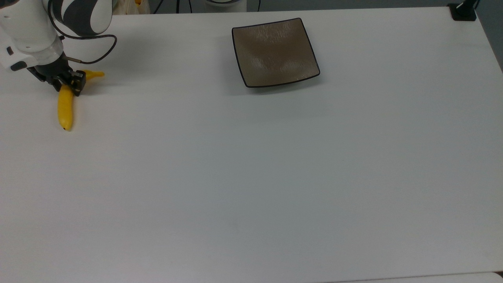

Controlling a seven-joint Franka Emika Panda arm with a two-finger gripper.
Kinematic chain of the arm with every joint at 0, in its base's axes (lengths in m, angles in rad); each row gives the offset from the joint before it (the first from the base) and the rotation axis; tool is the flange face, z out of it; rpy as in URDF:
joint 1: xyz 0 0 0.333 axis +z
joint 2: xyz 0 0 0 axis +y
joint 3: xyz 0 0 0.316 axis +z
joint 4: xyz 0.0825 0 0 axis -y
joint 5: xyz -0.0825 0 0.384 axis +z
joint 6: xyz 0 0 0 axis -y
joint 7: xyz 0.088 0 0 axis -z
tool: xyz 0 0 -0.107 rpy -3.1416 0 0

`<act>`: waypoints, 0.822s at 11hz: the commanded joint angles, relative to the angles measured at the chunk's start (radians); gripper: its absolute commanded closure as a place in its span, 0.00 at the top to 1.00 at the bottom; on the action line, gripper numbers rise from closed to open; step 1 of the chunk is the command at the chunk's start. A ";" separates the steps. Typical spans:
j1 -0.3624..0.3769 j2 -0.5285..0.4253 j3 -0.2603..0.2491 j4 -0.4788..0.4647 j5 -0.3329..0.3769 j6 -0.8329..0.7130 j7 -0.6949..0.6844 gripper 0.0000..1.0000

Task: Bananas placed on a ceramic plate
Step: 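Close the gripper around the middle of the yellow banana, then lift the banana and carry it over the brown square plate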

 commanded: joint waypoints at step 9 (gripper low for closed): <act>0.054 -0.209 0.050 -0.011 -0.015 -0.315 -0.014 0.01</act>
